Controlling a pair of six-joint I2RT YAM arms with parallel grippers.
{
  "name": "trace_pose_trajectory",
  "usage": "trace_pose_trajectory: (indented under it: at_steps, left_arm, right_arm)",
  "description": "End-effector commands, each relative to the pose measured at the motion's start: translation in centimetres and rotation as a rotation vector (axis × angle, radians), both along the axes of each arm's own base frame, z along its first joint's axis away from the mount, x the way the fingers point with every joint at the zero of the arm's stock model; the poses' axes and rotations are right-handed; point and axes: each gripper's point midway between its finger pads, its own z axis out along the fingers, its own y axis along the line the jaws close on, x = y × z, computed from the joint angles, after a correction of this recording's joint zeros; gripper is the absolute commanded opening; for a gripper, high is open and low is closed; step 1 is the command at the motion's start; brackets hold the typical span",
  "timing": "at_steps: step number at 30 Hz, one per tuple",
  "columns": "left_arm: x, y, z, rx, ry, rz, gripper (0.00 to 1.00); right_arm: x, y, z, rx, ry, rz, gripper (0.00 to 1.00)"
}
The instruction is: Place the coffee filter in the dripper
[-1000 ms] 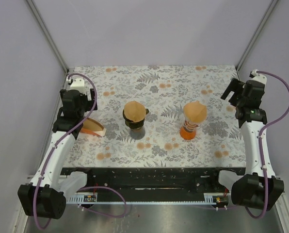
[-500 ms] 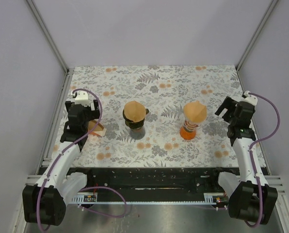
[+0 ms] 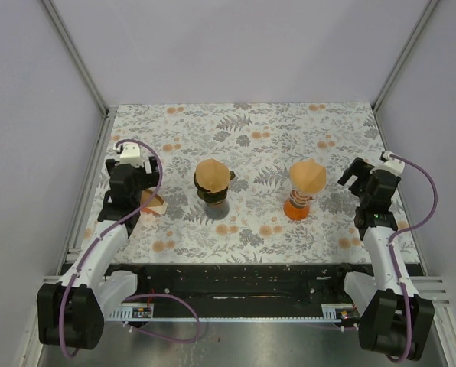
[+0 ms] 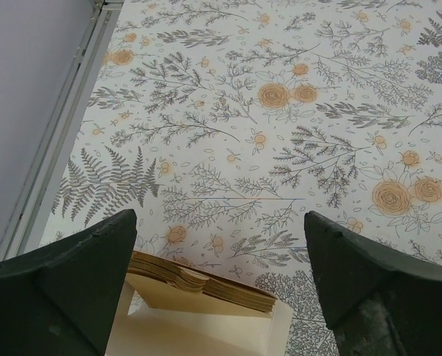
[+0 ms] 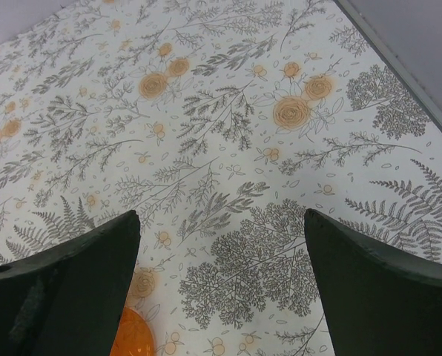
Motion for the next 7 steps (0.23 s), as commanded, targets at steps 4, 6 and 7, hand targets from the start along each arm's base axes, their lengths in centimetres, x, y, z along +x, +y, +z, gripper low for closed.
trace_pose_trajectory:
  at_steps: [4, 6, 7]
  left_arm:
    - [0.45, -0.49, 0.82, -0.013, -0.056, -0.028, 0.99]
    - [0.41, -0.67, 0.85, -0.021, -0.064, -0.037, 0.99]
    - [0.36, -0.76, 0.74, -0.026, -0.054, -0.040, 0.99]
  right_arm:
    - [0.89, -0.27, 3.12, -0.038, -0.130, 0.004, 0.99]
    - [0.82, -0.24, 3.01, -0.037, -0.140, 0.003, 0.99]
    - [0.78, -0.26, 2.74, -0.038, -0.142, 0.002, 1.00]
